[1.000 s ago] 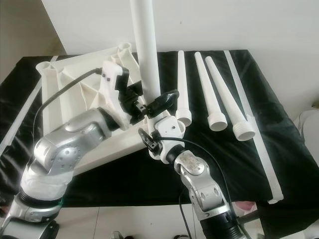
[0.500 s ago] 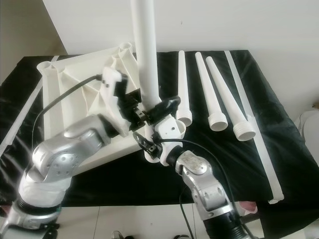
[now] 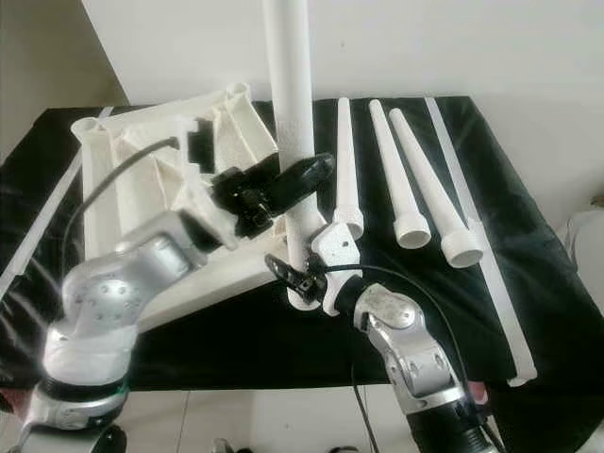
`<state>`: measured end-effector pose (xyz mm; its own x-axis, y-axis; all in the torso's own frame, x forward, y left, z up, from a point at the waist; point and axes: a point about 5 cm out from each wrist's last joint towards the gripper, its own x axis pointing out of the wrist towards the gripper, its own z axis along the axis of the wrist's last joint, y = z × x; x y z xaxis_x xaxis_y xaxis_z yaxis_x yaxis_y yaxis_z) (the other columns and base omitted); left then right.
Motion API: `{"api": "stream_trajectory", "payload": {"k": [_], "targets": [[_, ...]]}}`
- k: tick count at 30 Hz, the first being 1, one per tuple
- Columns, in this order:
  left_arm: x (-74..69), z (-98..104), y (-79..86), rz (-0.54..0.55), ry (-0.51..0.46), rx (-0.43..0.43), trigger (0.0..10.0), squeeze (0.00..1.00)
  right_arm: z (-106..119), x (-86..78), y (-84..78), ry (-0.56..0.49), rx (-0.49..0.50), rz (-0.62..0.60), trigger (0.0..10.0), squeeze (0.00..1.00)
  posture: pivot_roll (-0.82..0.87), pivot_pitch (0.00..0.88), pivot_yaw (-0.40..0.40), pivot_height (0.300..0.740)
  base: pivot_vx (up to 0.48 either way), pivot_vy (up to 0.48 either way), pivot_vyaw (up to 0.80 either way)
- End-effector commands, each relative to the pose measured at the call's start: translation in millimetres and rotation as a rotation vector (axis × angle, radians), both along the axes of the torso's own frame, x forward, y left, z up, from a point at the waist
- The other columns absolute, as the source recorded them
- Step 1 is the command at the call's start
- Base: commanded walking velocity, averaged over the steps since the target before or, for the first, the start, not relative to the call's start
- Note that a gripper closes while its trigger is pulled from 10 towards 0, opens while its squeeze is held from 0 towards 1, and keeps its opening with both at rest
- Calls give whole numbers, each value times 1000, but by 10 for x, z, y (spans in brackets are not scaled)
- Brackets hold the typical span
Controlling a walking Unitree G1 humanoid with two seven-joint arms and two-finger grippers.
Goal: Building children table
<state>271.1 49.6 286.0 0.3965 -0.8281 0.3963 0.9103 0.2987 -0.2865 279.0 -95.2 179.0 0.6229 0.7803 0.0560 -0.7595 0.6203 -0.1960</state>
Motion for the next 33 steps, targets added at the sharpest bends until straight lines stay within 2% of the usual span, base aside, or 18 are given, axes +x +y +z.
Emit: {"api": "stream_trajectory", "payload": {"k": [1, 3, 4, 5, 9, 10, 11, 12, 13, 14, 16, 18, 19, 21, 23, 26, 29, 33], "targets": [[-2, 57, -4, -4, -24, -5, 0, 0, 21, -40, 49, -13, -8, 47, 10000, 0, -53, 142, 56, 740, 0, 0, 0], [-10, 65, -7, -15, -26, -2, 0, 0, 21, -39, 49, -13, -12, 52, 10000, 0, -51, 141, 55, 740, 0, 0, 0], [-16, 69, -3, -16, -40, 12, 10000, 0, 21, -38, 50, -13, -14, 56, 10000, 0, -51, 141, 55, 740, 0, 0, 0], [-17, 68, 10, -7, -49, 26, 0, 0, 21, -37, 50, -13, -16, 63, 10000, 0, -49, 141, 53, 740, 0, 0, 0], [-18, 58, 18, 8, -71, 57, 0, 0, 23, -35, 50, -16, -18, 67, 10000, 0, -49, 141, 53, 740, 0, 0, 0], [-18, 3, 6, 42, -136, 153, 10000, 0, 29, -29, 46, -20, -15, 67, 10000, 0, -48, 140, 52, 740, 0, 0, 0], [-20, -41, -3, 62, -183, 222, 10000, 0, 32, -26, 43, -23, -13, 66, 10000, 0, -48, 138, 52, 740, 0, 0, 0], [-19, -80, -12, 87, -247, 283, 3098, 0, 37, -16, 32, -25, -10, 58, 10000, 0, -48, 137, 50, 740, 0, 0, 0], [-19, -80, -12, 87, -247, 283, 3098, 0, 37, -16, 32, -25, -10, 58, 10000, 0, -48, 137, 50, 740, 0, 0, 0], [-51, -117, -26, 80, -315, 342, 0, 0, 44, -1, 21, -27, -4, 46, 10000, 0, -49, 135, 47, 740, 0, 0, 0], [-67, -153, -42, 85, -375, 401, 0, 0, 61, 27, 1, -31, 10, 22, 10000, 0, -51, 132, 46, 740, 0, 0, 0], [-58, -161, -46, 96, -382, 417, 0, 0, 72, 43, -7, -32, 18, 7, 10000, 0, -51, 132, 46, 740, 0, 0, 0], [-15, -131, -25, 125, -369, 406, 10000, 0, 110, 96, -31, -43, 50, -47, 10000, 0, -54, 134, 46, 740, 0, 0, 0], [-15, -131, -25, 125, -369, 406, 10000, 0, 110, 96, -31, -43, 50, -47, 10000, 0, -54, 134, 46, 740, 0, 0, 0], [37, -79, 44, 149, -337, 375, 10000, 0, 156, 170, -69, -54, 109, -142, 10000, 0, -52, 134, 46, 740, 0, 0, 0], [52, -44, 70, 157, -317, 347, 10000, 0, 166, 191, -82, -58, 123, -177, 10000, 0, -51, 134, 46, 740, 0, 0, 0], [73, 94, 155, 164, -263, 222, 10000, 0, 168, 263, -112, -53, 151, -278, 10000, 0, -47, 138, 45, 740, 0, 0, 0], [103, 117, 207, 196, -267, 199, 10000, 0, 175, 318, -146, -49, 174, -351, 10000, 0, -44, 149, 41, 740, 0, 0, 0]]}}
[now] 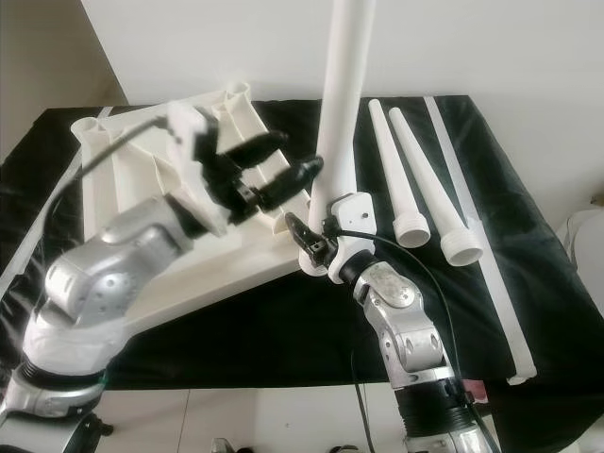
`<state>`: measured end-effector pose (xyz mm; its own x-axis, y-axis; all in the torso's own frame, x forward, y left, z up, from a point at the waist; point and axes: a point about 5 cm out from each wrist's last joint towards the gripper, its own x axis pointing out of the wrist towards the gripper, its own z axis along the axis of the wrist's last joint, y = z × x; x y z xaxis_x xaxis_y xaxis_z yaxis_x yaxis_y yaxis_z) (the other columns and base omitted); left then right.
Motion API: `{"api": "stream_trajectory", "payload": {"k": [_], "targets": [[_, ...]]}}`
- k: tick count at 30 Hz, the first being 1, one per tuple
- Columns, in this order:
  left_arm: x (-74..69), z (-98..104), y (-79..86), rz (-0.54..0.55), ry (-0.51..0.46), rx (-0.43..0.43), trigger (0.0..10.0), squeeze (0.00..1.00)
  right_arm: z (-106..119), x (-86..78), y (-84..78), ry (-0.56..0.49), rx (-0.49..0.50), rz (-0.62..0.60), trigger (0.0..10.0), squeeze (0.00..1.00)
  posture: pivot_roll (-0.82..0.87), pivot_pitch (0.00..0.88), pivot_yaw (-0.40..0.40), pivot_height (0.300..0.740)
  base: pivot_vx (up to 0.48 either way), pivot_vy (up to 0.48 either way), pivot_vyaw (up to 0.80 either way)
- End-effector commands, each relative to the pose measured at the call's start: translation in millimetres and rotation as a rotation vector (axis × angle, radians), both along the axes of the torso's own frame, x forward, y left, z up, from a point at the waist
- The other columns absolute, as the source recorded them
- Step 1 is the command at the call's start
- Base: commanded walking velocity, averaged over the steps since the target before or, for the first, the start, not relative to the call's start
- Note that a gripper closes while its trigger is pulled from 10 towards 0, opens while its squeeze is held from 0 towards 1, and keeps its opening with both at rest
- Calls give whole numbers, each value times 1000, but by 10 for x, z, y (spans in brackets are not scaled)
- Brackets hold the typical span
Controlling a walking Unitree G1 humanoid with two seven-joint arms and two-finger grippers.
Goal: Building children table
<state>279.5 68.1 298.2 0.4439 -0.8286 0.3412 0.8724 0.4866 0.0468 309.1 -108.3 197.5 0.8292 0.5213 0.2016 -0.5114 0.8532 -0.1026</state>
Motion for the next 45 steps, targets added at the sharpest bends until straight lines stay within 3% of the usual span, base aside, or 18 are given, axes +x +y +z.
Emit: {"api": "stream_trajectory", "payload": {"k": [1, 7, 8, 12, 15, 22, 23, 24, 25, 27, 28, 41, 42, 45], "targets": [[37, -12, 38, 33, 1, -11, 10000, 0, -3, 38, -31, 0, 19, -56, 10000, 0, -44, 149, 40, 740, 0, 0, 0], [146, -100, 120, 140, 25, -8, 10000, 0, 10, 100, -86, 4, 36, -160, 10000, 0, -42, 152, 37, 740, 0, 0, 0], [158, -136, 128, 169, -5, 23, 0, 0, 5, 124, -91, 8, 42, -212, 10000, 0, -39, 155, 35, 740, 0, 0, 0], [144, -166, 119, 178, -33, 57, 0, 0, 0, 130, -84, 14, 59, -232, 10000, 0, -37, 154, 34, 740, 0, 0, 0], [90, -255, 69, 182, -139, 208, 0, 0, -10, 132, -68, 16, 70, -253, 10000, 0, -39, 150, 38, 740, 0, 0, 0], [115, -340, 34, 187, -169, 280, 0, 0, -29, 127, -40, 23, 81, -261, 10000, 0, -44, 138, 42, 740, 0, 0, 0], [122, -357, 25, 187, -169, 294, 4667, 0, -34, 122, -31, 25, 83, -259, 10000, 0, -45, 136, 44, 740, 0, 0, 0], [122, -357, 25, 187, -169, 294, 4667, 0, -34, 122, -31, 25, 83, -259, 10000, 0, -45, 136, 44, 740, 0, 0, 0], [135, -370, 17, 188, -159, 296, 10000, 0, -39, 117, -22, 26, 84, -260, 10000, 0, -46, 133, 45, 740, 0, 0, 0], [138, -374, 14, 188, -159, 288, 10000, 0, -45, 107, -9, 26, 85, -260, 10000, 0, -47, 130, 45, 740, 0, 0, 0], [132, -374, 17, 187, -166, 284, 0, 0, -47, 104, -7, 26, 85, -261, 10000, 0, -48, 129, 46, 740, 0, 0, 0], [136, -416, 5, 201, -197, 310, 0, 0, -8, 95, -41, 0, 84, -270, 10000, 0, -50, 133, 39, 740, 0, 0, 0], [138, -423, 3, 199, -194, 316, 10000, 0, 15, 95, -53, -13, 89, -278, 10000, 0, -50, 133, 39, 740, 0, 0, 0], [145, -432, 7, 199, -188, 322, 10000, 0, 100, 89, -90, -51, 122, -292, 10000, 0, -48, 140, 39, 740, 0, 0, 0]]}}
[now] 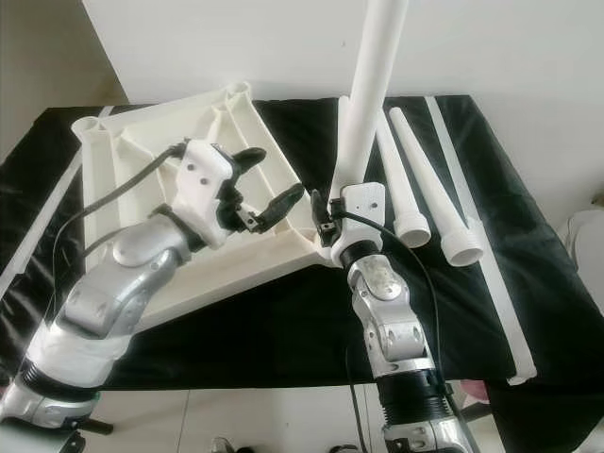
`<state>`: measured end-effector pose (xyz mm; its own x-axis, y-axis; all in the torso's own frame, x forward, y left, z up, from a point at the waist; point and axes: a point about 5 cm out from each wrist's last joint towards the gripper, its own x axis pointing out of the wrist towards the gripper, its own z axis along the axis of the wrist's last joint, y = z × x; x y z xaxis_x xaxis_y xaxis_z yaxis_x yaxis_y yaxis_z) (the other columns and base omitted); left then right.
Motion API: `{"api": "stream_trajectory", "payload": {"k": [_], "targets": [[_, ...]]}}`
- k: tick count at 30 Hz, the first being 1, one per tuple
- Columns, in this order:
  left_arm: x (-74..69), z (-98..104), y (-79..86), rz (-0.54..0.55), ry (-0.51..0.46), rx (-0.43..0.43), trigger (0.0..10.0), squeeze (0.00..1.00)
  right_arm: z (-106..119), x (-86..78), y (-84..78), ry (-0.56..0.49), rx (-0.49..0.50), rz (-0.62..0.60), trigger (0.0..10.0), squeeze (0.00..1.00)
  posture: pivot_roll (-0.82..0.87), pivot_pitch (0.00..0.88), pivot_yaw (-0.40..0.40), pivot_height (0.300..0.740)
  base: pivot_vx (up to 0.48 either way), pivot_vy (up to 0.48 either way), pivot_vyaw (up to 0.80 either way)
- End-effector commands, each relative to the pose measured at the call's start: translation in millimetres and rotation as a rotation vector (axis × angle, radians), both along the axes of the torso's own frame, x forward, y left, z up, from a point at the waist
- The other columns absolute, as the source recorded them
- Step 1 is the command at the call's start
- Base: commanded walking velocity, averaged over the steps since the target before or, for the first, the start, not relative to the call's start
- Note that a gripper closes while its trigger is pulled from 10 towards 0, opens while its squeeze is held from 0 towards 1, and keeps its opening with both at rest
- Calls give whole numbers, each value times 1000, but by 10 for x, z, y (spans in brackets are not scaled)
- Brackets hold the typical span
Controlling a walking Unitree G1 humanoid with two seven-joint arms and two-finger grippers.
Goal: Building children table
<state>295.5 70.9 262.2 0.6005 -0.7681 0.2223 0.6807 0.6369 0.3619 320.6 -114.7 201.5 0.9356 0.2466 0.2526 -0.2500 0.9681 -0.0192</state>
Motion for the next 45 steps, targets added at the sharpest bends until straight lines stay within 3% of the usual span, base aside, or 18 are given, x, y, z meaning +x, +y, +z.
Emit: {"api": "stream_trajectory", "payload": {"k": [1, 3, 4, 5, 6, 7, 8, 16, 22, 29, 32, 34, 36, 38, 45], "targets": [[-12, -74, -14, -55, 27, 47, 10000, 0, 101, -32, -42, -56, 33, -14, 10000, 0, -47, 141, 39, 740, 0, 0, 0], [-14, -71, 2, -55, 21, 43, 10000, 0, 153, -39, -56, -79, 48, -16, 10000, 0, -48, 141, 43, 740, 0, 0, 0], [-12, -69, 8, -53, 20, 41, 5216, 0, 166, -40, -61, -87, 47, -17, 10000, 0, -48, 149, 45, 740, 0, 0, 0], [-10, -68, 11, -50, 19, 39, 5216, 0, 173, -40, -65, -92, 46, -17, 10000, 0, -48, 149, 45, 740, 0, 0, 0], [-7, -65, 12, -50, 20, 36, 3765, 0, 168, -35, -70, -93, 45, -18, 10000, 0, -48, 147, 45, 740, 0, 0, 0], [-2, -64, 12, -49, 25, 35, 6392, 0, 162, -32, -75, -94, 45, -16, 10000, 0, -48, 147, 46, 740, 0, 0, 0], [2, -62, 10, -48, 26, 38, 10000, 0, 156, -29, -74, -95, 48, -10, 10000, 0, -48, 149, 47, 740, 0, 0, 0], [13, -60, 6, -47, 25, 45, 10000, 0, 25, -10, -20, -91, 44, 40, 10000, 0, -50, 156, 54, 740, 0, 0, 0], [1, -59, -1, -54, 30, 47, 10000, 0, -253, 46, 71, -13, -40, 84, 10000, 0, -38, 160, 53, 740, 0, 0, 0], [-8, -63, 13, -49, 36, 43, 10000, 0, -395, 83, 37, 35, -19, 74, 10000, 0, -38, 161, 52, 740, 0, 0, 0], [-21, -71, 2, -53, 39, 42, 10000, 0, -419, 149, -65, 59, -22, -4, 10000, 0, -44, 162, 51, 740, 0, 0, 0], [-29, -74, -8, -59, 41, 42, 10000, 0, -417, 172, -86, 61, -58, -20, 10000, 0, -44, 162, 51, 740, 0, 0, 0], [-43, -78, -21, -71, 45, 41, 10000, 0, -391, 172, -57, 13, -207, -9, 10000, 0, -49, 163, 48, 740, 0, 0, 0], [-50, -84, -28, -75, 48, 42, 10000, 0, -395, 167, -40, 0, -256, 3, 10000, 0, -50, 164, 47, 740, 0, 0, 0], [-89, -118, -50, -91, 64, 49, 10000, 0, -465, 108, 31, -3, -313, 110, 10000, 0, -52, 177, 45, 740, 0, 0, 0]]}}
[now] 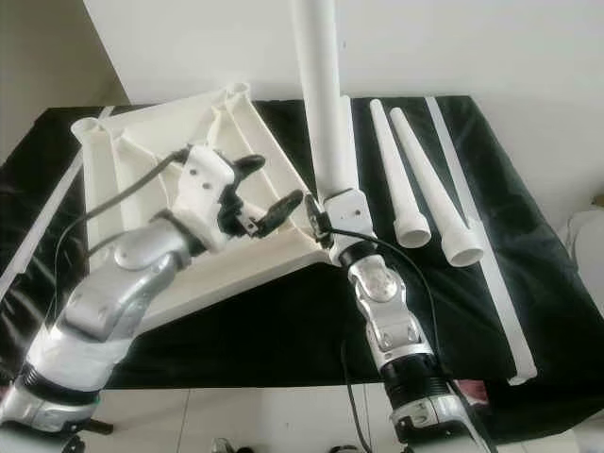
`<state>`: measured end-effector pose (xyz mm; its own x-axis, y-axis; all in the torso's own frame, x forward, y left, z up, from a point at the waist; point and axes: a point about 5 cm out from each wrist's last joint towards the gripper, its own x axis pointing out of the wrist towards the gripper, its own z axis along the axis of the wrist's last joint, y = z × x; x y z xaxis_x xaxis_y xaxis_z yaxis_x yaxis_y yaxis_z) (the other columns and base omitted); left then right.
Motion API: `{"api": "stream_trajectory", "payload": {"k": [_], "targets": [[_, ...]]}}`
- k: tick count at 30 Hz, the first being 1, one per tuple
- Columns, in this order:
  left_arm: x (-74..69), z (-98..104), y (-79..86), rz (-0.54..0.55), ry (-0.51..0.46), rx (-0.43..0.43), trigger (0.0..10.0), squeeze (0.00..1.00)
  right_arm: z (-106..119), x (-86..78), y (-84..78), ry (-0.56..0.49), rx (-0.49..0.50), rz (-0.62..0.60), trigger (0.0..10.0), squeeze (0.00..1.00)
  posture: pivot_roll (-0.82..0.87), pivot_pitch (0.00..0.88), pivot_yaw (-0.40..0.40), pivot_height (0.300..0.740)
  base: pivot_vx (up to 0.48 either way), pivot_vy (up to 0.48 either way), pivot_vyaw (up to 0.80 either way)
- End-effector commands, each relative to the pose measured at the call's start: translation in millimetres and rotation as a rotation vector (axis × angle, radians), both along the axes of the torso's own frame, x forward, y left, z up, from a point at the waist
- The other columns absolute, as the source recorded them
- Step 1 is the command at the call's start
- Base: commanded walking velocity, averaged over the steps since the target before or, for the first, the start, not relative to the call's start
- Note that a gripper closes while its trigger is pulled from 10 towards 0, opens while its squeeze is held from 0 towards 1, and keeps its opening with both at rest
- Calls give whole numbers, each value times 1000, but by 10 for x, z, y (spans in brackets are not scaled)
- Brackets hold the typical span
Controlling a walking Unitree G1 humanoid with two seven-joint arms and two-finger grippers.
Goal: Building children table
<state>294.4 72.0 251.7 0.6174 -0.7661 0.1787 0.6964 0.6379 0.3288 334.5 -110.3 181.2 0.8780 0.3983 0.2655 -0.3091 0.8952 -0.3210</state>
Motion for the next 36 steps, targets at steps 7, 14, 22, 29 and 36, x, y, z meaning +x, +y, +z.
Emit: {"api": "stream_trajectory", "payload": {"k": [7, 14, 22, 29, 36], "targets": [[-111, -33, -56, -106, 21, 40, 10000, 0, -368, -14, -7, 235, 41, 47, 10000, 0, -47, 195, 56, 740, 0, 0, 0], [-111, -29, -42, -104, 25, 45, 10000, 0, -336, 84, -33, 301, 86, 20, 10000, 0, -43, 200, 58, 740, 0, 0, 0], [-125, -24, -29, -102, 30, 46, 10000, 0, -373, 138, -93, 358, 116, -67, 10000, 0, -40, 201, 54, 740, 0, 0, 0], [-131, -28, -34, -103, 36, 41, 10000, 0, -402, 71, -55, 353, 163, -72, 10000, 0, -41, 197, 53, 740, 0, 0, 0], [-128, -28, -41, -104, 33, 46, 10000, 0, -349, -75, 4, 199, 157, -27, 10000, 0, -44, 191, 52, 740, 0, 0, 0]]}}
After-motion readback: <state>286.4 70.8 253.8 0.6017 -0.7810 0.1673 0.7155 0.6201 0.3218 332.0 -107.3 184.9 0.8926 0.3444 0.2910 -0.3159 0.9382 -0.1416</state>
